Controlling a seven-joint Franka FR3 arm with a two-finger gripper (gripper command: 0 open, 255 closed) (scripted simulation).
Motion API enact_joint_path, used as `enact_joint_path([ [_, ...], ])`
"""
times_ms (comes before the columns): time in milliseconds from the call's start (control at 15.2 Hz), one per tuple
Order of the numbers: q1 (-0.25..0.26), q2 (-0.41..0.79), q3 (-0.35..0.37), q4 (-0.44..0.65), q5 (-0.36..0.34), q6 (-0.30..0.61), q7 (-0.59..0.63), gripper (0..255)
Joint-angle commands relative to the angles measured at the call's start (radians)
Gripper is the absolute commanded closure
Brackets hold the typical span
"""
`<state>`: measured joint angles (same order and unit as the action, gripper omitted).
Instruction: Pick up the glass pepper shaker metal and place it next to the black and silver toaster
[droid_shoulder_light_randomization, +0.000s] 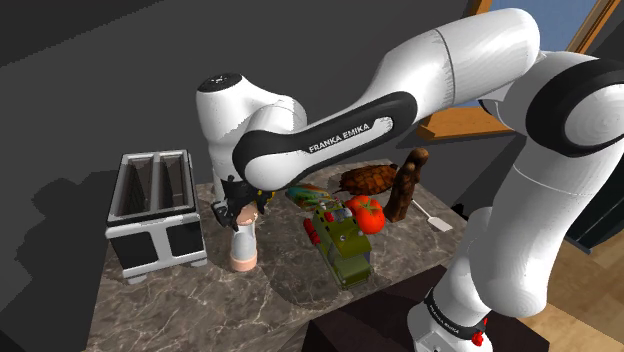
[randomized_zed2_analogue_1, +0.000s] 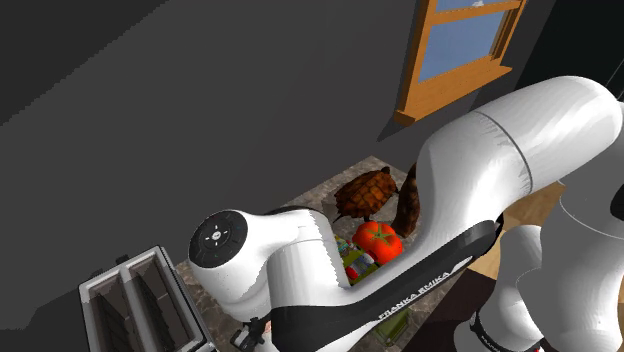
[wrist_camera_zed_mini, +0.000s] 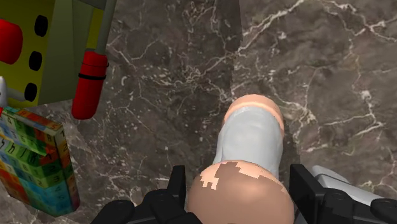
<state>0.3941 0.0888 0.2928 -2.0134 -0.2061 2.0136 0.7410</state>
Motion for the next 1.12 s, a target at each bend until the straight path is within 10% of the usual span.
enact_joint_path([
  [0,0.000,0.000,0.000,-0.001,0.000,0.002,0.000,255],
  [198,0.000,0.000,0.000,-0.001,0.000,0.002,0.000,255],
  [264,0.000,0.000,0.000,-0.001,0.000,0.002,0.000,0],
  [1056,0.008,-0.028,0.009,0.093,0.019,-0.119,-0.012,0],
])
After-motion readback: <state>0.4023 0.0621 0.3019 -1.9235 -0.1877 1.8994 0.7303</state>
